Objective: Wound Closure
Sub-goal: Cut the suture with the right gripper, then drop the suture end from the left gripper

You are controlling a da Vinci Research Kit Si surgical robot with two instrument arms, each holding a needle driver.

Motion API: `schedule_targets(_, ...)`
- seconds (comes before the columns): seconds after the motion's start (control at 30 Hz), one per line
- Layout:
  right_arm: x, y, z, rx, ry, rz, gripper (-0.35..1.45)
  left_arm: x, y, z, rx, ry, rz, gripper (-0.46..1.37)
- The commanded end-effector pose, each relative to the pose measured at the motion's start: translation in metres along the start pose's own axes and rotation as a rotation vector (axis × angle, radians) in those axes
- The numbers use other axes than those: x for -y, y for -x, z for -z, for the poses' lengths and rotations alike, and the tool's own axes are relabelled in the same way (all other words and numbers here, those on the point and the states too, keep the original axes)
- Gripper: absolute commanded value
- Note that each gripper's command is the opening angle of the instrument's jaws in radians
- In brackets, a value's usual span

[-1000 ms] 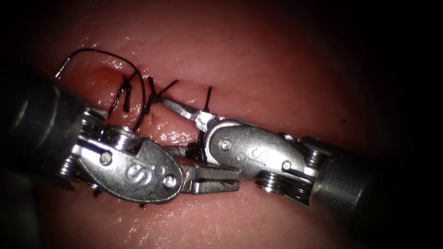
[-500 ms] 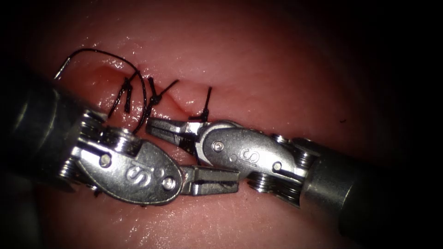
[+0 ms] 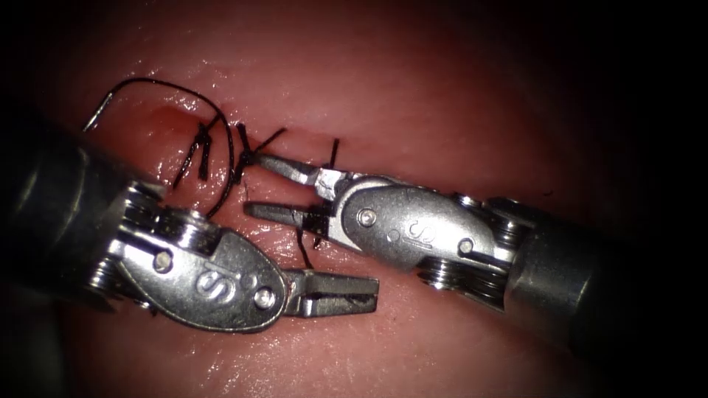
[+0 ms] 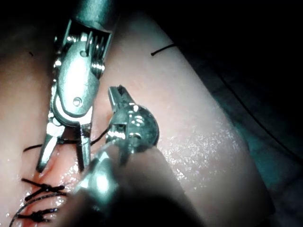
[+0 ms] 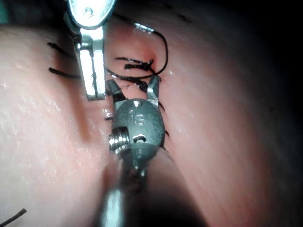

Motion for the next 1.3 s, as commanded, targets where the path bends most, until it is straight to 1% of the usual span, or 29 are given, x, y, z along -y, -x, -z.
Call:
schedule_targets(0.03,0.0000,0.0000,0.0001,0.007,0.002,-0.001,1.24,-0.0001,0.0000,0.0001,-0.001,0.004,0.000,-0.35)
schedule_targets(0.23,-0.0003,-0.0001,0.0014,0.003,-0.007,-0.003,1.26,-0.0003,-0.0001,0.0002,-0.004,0.009,-0.006,-0.35)
schedule_targets(0.37,-0.0014,-0.0004,0.0029,0.004,-0.001,-0.012,1.25,-0.0005,-0.0004,-0.0001,-0.007,0.011,-0.047,-0.35)
schedule_targets(0.4,-0.0018,-0.0006,0.0035,0.002,0.009,-0.016,1.25,-0.0006,-0.0006,-0.0003,-0.009,0.011,-0.064,-0.35)
schedule_targets(0.53,-0.0034,-0.0009,0.0060,-0.003,0.036,-0.030,1.25,-0.0012,-0.0013,-0.0010,-0.020,0.027,-0.079,-0.35)
schedule_targets(0.57,-0.0035,-0.0009,0.0062,-0.005,0.039,-0.030,1.25,-0.0013,-0.0013,-0.0010,-0.020,0.027,-0.079,-0.35)
schedule_targets(0.6,-0.0043,-0.0009,0.0075,-0.006,0.051,-0.036,1.24,-0.0016,-0.0018,-0.0015,-0.024,0.039,-0.082,-0.35)
schedule_targets(0.63,-0.0046,-0.0009,0.0079,-0.008,0.056,-0.038,1.24,-0.0017,-0.0018,-0.0016,-0.025,0.040,-0.083,-0.35)
schedule_targets(0.67,-0.0052,-0.0008,0.0090,-0.003,0.068,-0.048,1.24,-0.0021,-0.0023,-0.0021,-0.038,0.061,-0.088,-0.35)
schedule_targets(0.73,-0.0057,-0.0007,0.0098,0.003,0.076,-0.044,1.24,-0.0025,-0.0026,-0.0026,-0.045,0.066,-0.092,-0.35)
schedule_targets(0.8,-0.0068,-0.0003,0.0116,0.018,0.097,-0.048,1.24,-0.0033,-0.0032,-0.0037,-0.065,0.079,-0.105,-0.35)
schedule_targets(0.93,-0.0077,0.0005,0.0135,0.040,0.122,-0.049,1.24,-0.0042,-0.0041,-0.0053,-0.101,0.089,-0.121,-0.35)
schedule_targets(1.0,-0.0080,0.0008,0.0141,0.048,0.131,-0.049,1.24,-0.0045,-0.0044,-0.0059,-0.116,0.089,-0.126,-0.35)
schedule_targets(1.07,-0.0085,0.0012,0.0151,0.063,0.145,-0.048,1.24,-0.0051,-0.0046,-0.0076,-0.141,0.085,-0.124,-0.35)
schedule_targets(1.1,-0.0085,0.0013,0.0153,0.066,0.149,-0.048,1.24,-0.0053,-0.0046,-0.0079,-0.142,0.085,-0.127,-0.35)
schedule_targets(1.23,-0.0085,0.0014,0.0156,0.071,0.159,-0.047,1.24,-0.0069,-0.0040,-0.0105,-0.144,0.095,-0.104,-0.35)
schedule_targets(1.3,-0.0084,0.0014,0.0156,0.071,0.159,-0.046,1.24,-0.0074,-0.0037,-0.0113,-0.146,0.105,-0.091,-0.35)
